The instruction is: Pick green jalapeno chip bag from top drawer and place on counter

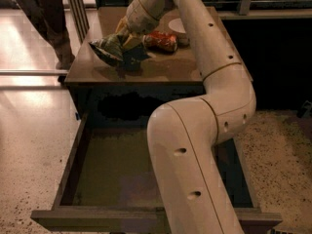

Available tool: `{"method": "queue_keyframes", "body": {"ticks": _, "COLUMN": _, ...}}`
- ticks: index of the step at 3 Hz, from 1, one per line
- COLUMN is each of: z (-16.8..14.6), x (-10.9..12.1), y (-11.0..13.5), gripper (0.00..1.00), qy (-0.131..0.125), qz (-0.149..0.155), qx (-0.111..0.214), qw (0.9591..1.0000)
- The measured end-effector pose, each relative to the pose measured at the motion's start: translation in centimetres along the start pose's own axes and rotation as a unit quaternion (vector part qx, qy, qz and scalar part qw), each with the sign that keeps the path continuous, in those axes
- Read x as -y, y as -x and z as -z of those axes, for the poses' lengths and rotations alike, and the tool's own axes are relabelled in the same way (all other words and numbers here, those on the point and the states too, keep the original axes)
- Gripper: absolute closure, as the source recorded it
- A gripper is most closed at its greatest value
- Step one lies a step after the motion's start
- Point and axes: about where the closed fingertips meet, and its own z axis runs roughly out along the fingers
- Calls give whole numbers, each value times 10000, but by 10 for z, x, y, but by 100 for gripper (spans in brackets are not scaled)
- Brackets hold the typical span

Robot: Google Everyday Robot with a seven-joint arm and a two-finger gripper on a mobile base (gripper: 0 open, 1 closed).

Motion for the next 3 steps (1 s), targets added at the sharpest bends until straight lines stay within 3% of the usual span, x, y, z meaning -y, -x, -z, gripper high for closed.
{"method": "queue_keyframes", "body": {"ticks": 1, "z": 0, "x": 0, "y": 0, "gripper": 8, "qy": 0, "qz": 0, "qx": 0, "qw": 10000}}
{"method": "queue_keyframes", "body": {"ticks": 2, "z": 0, "x": 0, "y": 0, "gripper": 0, "qy": -1, "qz": 0, "qx": 0, "qw": 10000}}
{"method": "queue_keyframes", "body": {"ticks": 3, "z": 0, "x": 0, "y": 0, "gripper": 0, "qy": -1, "qz": 0, "qx": 0, "qw": 10000}}
